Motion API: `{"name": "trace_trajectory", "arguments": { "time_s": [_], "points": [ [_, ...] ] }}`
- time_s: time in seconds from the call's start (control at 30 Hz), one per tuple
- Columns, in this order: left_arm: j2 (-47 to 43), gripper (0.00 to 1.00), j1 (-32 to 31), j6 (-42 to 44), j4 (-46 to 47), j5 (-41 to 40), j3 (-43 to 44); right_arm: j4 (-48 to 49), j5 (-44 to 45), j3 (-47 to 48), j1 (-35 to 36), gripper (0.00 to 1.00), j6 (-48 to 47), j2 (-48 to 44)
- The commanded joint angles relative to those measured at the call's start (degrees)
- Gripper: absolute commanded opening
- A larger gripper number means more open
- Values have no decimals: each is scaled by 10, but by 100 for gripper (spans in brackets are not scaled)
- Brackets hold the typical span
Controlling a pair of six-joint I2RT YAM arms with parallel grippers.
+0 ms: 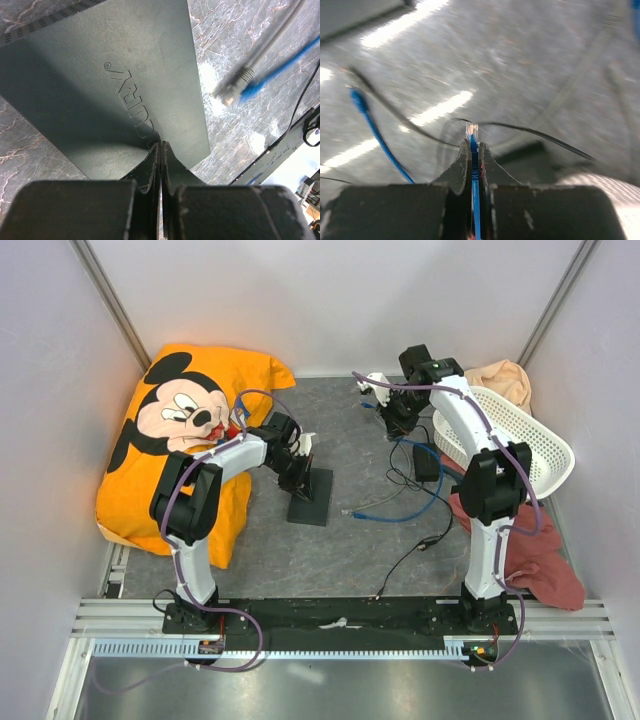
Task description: Pull the plug from the switch port
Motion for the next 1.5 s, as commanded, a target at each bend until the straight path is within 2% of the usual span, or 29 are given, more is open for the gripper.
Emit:
{"name": "trace_trajectory", "arguments": {
  "time_s": [0.0, 0.07, 0.23, 0.43, 0.63, 0.67, 0.73, 0.77, 0.87, 0.93, 1.0, 1.13, 1.23, 1.33, 1.37, 1.47],
  "points": [
    [40, 2, 3, 34, 23, -89, -1, -16, 120, 46, 1, 0, -68, 7],
    [42, 2, 4, 32, 23, -87, 4, -10, 159, 75, 0, 0, -66, 23],
    [38, 2, 4, 37, 22, -96, 7, 34, 192, 134, 2, 0, -19, 67],
    [21, 2, 4, 47, 22, -108, -4, 112, 261, 124, 14, 1, 24, 90],
    [24, 2, 3, 49, 22, -108, -1, 144, 298, 125, 21, 11, 62, 103],
    [25, 2, 3, 49, 21, -106, -1, 146, 300, 126, 23, 17, 67, 106],
    [28, 2, 4, 48, 21, -105, 1, 147, 298, 124, 24, 21, 71, 108],
    [29, 2, 3, 47, 21, -104, 1, 149, 297, 124, 24, 35, 80, 108],
    [27, 2, 3, 47, 19, -101, 7, 151, 274, 132, 24, 67, 107, 96],
    [23, 2, 3, 47, 15, -97, 19, 161, 231, 128, 24, 75, 141, 82],
    [13, 2, 3, 51, 11, -90, 30, 177, 208, 123, 23, 98, 167, 58],
    [-20, 2, 6, 69, -18, -51, 92, 180, 162, 136, 25, 98, 208, 28],
    [-57, 2, 8, 112, -29, -42, 138, 207, 178, 131, 26, 98, 247, 4],
    [-90, 23, 9, 154, -39, -41, 183, 254, 243, 103, 28, 98, 289, -23],
    [-97, 37, 9, 163, -39, -42, 192, 264, 272, 96, 29, 98, 309, -28],
    [-120, 57, 9, 191, -40, -54, 232, 317, 324, 60, 31, 98, 349, -51]
  ]
}}
